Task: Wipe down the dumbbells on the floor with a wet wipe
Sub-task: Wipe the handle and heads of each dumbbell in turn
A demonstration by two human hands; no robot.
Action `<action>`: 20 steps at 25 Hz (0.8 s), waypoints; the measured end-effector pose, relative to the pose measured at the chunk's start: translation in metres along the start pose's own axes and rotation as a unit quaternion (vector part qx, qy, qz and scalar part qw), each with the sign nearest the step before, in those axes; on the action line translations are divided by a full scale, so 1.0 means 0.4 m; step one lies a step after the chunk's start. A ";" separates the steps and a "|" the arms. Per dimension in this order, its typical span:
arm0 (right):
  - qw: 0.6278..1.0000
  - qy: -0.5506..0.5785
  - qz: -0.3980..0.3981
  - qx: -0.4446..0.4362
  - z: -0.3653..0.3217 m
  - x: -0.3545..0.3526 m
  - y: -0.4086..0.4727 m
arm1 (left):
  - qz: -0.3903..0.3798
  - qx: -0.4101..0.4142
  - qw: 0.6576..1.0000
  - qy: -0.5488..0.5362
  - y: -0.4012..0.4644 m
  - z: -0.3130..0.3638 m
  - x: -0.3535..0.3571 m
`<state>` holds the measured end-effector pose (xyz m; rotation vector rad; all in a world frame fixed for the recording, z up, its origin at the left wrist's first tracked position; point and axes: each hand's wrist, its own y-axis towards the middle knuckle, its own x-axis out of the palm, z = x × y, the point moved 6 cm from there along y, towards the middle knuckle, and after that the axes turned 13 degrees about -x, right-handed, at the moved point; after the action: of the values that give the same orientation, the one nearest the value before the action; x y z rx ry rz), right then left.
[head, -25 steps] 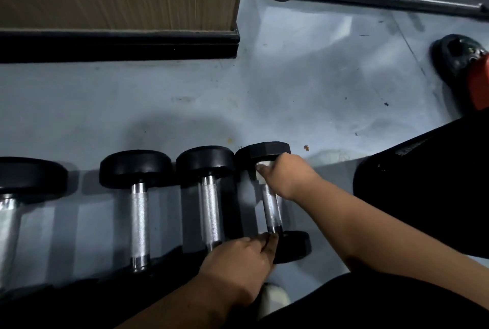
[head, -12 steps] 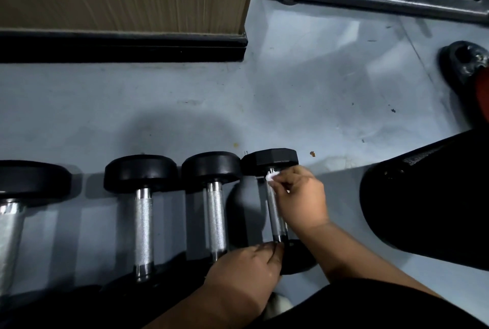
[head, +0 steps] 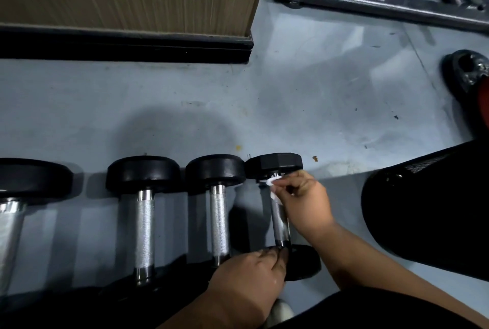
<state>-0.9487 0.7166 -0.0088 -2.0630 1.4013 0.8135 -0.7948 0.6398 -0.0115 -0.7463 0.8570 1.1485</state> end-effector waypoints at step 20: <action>0.923 -0.057 -0.144 -0.351 -0.013 -0.012 -0.047 | 0.032 0.143 0.989 0.029 -0.014 0.048 -0.023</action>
<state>-0.9315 0.7224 -0.0002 -2.5990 0.7562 1.4206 -0.7874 0.6505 0.0062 -0.5195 1.0753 1.0366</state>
